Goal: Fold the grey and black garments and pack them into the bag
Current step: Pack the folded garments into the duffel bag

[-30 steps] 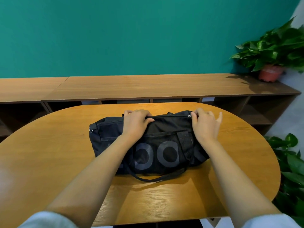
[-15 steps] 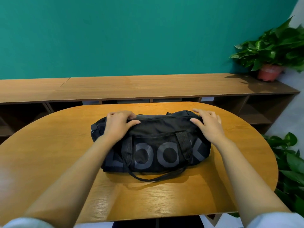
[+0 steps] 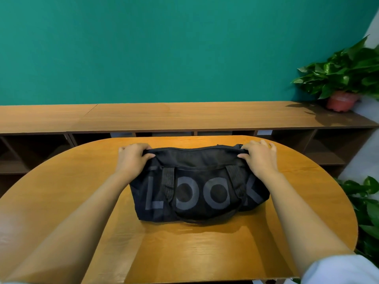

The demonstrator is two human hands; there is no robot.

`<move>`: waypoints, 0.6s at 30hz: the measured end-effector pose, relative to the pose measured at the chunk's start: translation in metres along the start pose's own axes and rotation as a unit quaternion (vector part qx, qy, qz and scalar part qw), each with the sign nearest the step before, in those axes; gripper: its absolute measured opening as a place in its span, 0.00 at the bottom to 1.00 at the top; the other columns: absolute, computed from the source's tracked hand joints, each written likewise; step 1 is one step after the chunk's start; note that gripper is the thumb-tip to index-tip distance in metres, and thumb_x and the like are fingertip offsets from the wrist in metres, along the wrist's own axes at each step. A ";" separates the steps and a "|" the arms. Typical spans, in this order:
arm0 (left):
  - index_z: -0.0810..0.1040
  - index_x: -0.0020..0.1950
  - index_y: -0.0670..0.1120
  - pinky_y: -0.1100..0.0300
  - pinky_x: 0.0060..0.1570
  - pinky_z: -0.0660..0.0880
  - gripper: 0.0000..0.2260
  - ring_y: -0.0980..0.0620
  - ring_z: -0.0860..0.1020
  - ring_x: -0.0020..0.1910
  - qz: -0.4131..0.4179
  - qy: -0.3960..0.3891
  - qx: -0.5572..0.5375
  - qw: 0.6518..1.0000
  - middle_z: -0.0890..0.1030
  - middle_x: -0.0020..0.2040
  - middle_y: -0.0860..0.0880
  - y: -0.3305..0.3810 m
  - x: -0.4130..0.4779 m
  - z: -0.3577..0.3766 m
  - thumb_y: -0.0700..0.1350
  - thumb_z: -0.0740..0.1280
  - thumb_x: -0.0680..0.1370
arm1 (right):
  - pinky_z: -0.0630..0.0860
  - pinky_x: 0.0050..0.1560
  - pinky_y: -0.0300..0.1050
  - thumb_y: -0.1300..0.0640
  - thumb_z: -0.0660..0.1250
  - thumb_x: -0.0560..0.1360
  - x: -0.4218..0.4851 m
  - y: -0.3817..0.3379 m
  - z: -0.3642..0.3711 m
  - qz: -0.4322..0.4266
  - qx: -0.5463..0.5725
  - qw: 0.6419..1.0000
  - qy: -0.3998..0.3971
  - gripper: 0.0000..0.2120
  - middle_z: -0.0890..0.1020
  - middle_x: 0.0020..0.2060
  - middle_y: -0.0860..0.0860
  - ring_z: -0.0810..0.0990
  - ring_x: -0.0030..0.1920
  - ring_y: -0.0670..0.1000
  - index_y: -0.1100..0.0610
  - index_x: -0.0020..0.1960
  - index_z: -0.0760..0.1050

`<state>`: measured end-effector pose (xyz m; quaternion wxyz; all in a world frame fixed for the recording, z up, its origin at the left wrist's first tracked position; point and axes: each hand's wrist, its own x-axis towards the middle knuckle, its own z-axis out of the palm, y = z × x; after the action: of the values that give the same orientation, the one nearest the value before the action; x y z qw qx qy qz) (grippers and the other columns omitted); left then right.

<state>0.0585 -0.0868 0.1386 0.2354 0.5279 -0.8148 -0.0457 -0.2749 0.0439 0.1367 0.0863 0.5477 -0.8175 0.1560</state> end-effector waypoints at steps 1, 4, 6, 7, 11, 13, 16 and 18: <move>0.78 0.44 0.51 0.53 0.48 0.59 0.06 0.45 0.76 0.48 0.000 0.010 -0.009 1.000 0.79 0.40 0.53 0.003 0.007 -0.001 0.50 0.67 0.79 | 0.55 0.70 0.57 0.48 0.65 0.79 0.006 -0.002 -0.001 -0.002 -0.002 1.000 0.019 0.11 0.79 0.53 0.48 0.69 0.62 0.56 0.49 0.57 0.80; 0.79 0.45 0.51 0.52 0.50 0.61 0.05 0.44 0.76 0.50 0.010 0.028 -0.025 0.999 0.81 0.42 0.51 0.012 0.035 -0.002 0.49 0.68 0.79 | 0.57 0.68 0.56 0.48 0.66 0.78 0.030 -0.011 -0.001 -0.007 -0.014 0.999 0.048 0.09 0.78 0.49 0.48 0.70 0.59 0.56 0.51 0.53 0.81; 0.80 0.46 0.49 0.51 0.52 0.62 0.05 0.43 0.77 0.51 0.013 0.032 -0.024 0.999 0.82 0.43 0.49 0.018 0.058 -0.001 0.50 0.68 0.78 | 0.57 0.66 0.55 0.49 0.66 0.78 0.049 -0.017 0.003 -0.006 0.002 0.997 0.073 0.09 0.79 0.50 0.49 0.70 0.59 0.56 0.51 0.53 0.82; 0.80 0.45 0.48 0.51 0.52 0.63 0.06 0.42 0.77 0.50 0.012 0.030 -0.023 0.999 0.81 0.41 0.49 0.020 0.070 -0.001 0.50 0.68 0.78 | 0.58 0.65 0.55 0.50 0.67 0.78 0.060 -0.020 0.005 -0.008 0.006 0.996 0.087 0.08 0.80 0.50 0.49 0.70 0.58 0.57 0.51 0.53 0.82; 0.80 0.42 0.47 0.50 0.51 0.67 0.09 0.41 0.77 0.48 0.014 0.025 -0.023 0.999 0.81 0.39 0.47 0.017 0.131 0.004 0.51 0.69 0.78 | 0.60 0.61 0.54 0.53 0.68 0.78 0.119 -0.029 0.016 -0.010 -0.002 0.993 0.122 0.06 0.72 0.40 0.47 0.71 0.55 0.58 0.54 0.45 0.81; 0.79 0.40 0.47 0.50 0.51 0.68 0.09 0.41 0.77 0.48 0.016 0.039 -0.027 0.999 0.81 0.39 0.47 0.013 0.166 0.008 0.51 0.69 0.78 | 0.59 0.58 0.52 0.55 0.69 0.77 0.157 -0.028 0.022 -0.015 -0.003 0.989 0.144 0.05 0.70 0.38 0.46 0.71 0.53 0.58 0.56 0.45 0.82; 0.82 0.44 0.47 0.50 0.51 0.66 0.07 0.41 0.77 0.52 0.015 0.087 -0.036 0.995 0.83 0.44 0.46 0.008 0.225 0.007 0.49 0.70 0.77 | 0.59 0.56 0.51 0.55 0.68 0.78 0.220 -0.029 0.022 -0.009 0.005 0.985 0.174 0.06 0.73 0.39 0.48 0.71 0.53 0.58 0.55 0.46 0.81; 0.84 0.47 0.47 0.50 0.53 0.66 0.06 0.41 0.78 0.54 0.015 0.122 -0.046 0.991 0.84 0.47 0.46 0.005 0.263 0.000 0.48 0.71 0.76 | 0.59 0.56 0.51 0.53 0.66 0.79 0.260 -0.034 0.016 -0.003 0.019 0.980 0.198 0.06 0.78 0.45 0.51 0.71 0.55 0.57 0.54 0.48 0.81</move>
<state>-0.0337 -0.3167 0.2283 0.3573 0.5061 -0.7849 -0.0149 -0.3430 -0.1991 0.2084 0.2367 0.5101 -0.7793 0.2765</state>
